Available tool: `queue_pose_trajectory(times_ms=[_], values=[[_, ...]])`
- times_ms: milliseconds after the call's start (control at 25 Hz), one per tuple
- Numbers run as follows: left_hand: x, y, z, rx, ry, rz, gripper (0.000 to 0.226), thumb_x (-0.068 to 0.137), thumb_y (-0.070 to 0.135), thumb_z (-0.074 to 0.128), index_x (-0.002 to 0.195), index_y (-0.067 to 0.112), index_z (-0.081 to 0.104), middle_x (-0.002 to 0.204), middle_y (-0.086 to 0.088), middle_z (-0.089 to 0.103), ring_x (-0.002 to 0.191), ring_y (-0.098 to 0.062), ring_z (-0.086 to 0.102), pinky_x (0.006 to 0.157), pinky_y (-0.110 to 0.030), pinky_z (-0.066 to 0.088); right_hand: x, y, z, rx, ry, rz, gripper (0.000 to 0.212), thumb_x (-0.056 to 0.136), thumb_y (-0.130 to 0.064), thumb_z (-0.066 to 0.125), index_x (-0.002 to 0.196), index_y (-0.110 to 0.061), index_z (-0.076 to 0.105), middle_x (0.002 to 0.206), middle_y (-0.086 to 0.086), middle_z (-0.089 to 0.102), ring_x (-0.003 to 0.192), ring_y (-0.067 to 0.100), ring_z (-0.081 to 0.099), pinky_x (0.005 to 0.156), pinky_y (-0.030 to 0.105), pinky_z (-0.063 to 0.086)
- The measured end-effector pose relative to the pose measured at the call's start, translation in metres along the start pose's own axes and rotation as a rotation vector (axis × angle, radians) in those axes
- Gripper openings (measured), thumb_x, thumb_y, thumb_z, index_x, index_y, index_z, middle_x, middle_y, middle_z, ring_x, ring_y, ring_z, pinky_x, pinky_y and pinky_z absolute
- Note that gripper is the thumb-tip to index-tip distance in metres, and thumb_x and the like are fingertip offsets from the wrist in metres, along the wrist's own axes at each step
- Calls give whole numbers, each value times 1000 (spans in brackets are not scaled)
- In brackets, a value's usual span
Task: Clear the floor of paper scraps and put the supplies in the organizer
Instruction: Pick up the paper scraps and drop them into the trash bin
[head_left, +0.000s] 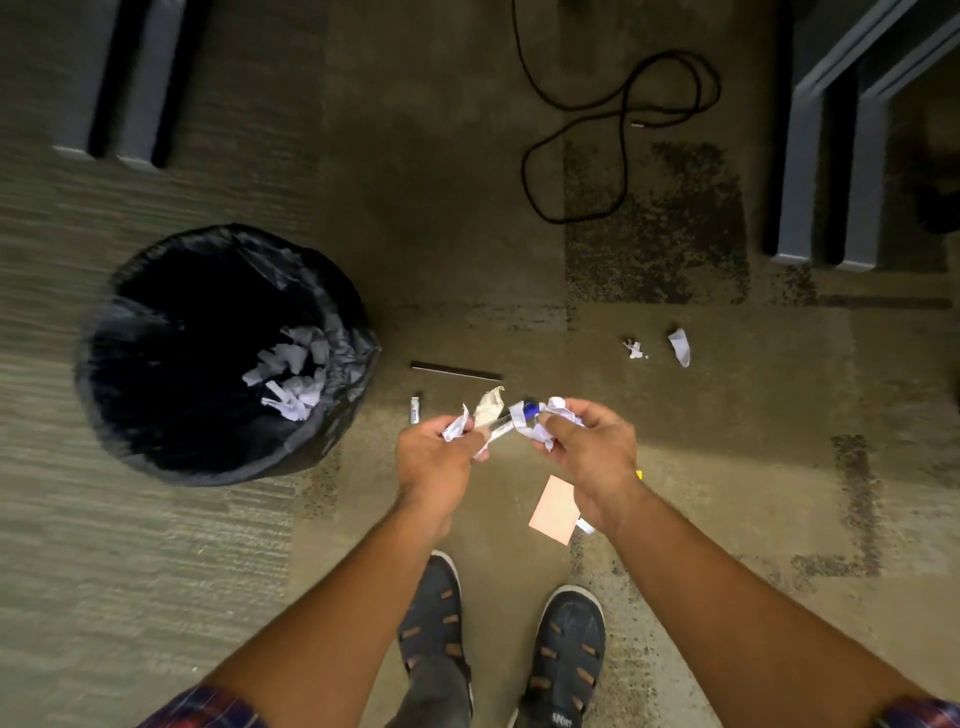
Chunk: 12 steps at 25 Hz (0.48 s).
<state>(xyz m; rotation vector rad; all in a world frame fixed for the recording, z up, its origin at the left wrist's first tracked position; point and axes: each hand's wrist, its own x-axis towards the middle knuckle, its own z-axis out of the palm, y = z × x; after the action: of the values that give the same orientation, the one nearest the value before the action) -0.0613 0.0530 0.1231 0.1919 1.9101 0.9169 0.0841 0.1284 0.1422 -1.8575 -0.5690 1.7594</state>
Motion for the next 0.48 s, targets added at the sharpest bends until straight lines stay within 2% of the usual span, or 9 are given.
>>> queue_pose_trajectory(times_ms=[120,200,360,480], values=[[-13,22,-44,-127,38,-9,6,79,11,79,74,15,78,69,-8,77,62,-14,67,62,-28,52,-34,-16,37,24,-89,12,13,87,4,73,97,-4,71,77,7,72,71,26,59,65,31,60],[-18,36,-75,-196,84,14,2,80,13,80,79,15,79,76,-12,80,68,-20,71,69,-36,57,-52,-22,65,40,-136,10,17,87,5,73,102,-1,69,81,10,70,77,29,59,74,39,57],[-15,56,-133,-303,188,58,9,82,9,80,81,18,81,73,-3,77,68,-18,70,72,-34,61,-80,-27,130,69,-222,10,27,85,8,74,111,7,67,86,10,72,79,28,67,86,45,58],[-7,62,-168,-340,304,15,12,82,4,79,78,16,79,70,0,76,68,-19,70,75,-37,61,-92,-23,175,41,-277,13,19,85,7,75,102,0,70,87,11,73,79,26,70,86,46,61]])
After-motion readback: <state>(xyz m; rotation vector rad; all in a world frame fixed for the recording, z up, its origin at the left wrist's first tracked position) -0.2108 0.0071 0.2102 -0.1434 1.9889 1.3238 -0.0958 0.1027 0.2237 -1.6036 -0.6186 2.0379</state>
